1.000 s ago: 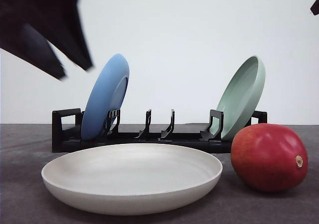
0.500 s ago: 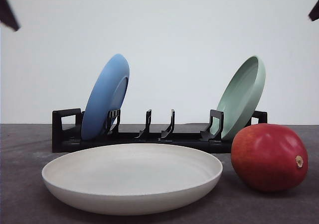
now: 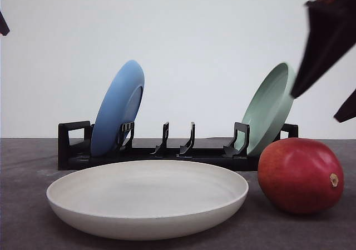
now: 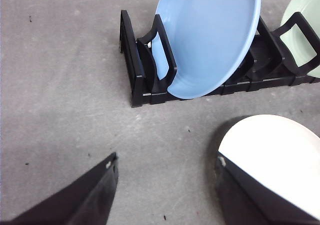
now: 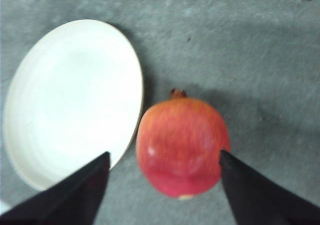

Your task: Place pomegranate in white plate

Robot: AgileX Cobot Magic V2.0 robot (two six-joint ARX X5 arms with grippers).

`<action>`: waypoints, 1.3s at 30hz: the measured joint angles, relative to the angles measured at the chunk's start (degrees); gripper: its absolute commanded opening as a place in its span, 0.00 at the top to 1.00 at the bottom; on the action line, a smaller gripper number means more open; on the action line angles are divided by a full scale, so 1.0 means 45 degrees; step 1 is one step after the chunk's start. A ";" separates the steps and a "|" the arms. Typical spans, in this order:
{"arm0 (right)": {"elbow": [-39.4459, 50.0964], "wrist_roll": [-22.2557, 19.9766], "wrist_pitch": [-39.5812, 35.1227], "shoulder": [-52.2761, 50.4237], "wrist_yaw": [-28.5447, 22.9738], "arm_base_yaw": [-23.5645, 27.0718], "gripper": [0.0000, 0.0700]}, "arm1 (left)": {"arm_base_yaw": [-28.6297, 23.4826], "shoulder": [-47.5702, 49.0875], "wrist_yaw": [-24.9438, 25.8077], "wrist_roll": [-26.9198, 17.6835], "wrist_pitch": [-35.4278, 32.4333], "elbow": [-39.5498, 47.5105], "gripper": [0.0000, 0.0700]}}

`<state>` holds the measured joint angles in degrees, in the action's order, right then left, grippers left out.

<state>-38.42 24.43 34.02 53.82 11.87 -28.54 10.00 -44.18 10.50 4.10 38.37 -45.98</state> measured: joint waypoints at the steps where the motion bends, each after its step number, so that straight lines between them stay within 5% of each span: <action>1: -0.0194 0.0004 -0.0005 0.0352 -0.0307 -0.0149 0.07 | 0.0000 0.0000 0.0000 0.0000 0.0000 0.0000 0.48; 15: -0.0644 -0.0132 -0.0699 0.3636 -0.1304 -0.0767 0.03 | 0.0000 0.0000 0.0000 -0.0045 0.0000 -0.0004 0.49; 27: -0.0649 -0.0137 -0.0909 0.4659 -0.1199 -0.0890 0.26 | 0.0000 0.0000 0.0000 -0.0239 0.0000 -0.0004 0.49; 39: -0.1824 -0.0892 0.0783 0.4713 -0.0965 -0.0888 0.26 | 0.0000 0.0000 0.0000 -0.0253 0.0000 -0.0001 0.49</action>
<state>-46.63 20.42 37.54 75.02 7.53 -32.53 10.00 -44.18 10.50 2.96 38.37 -45.98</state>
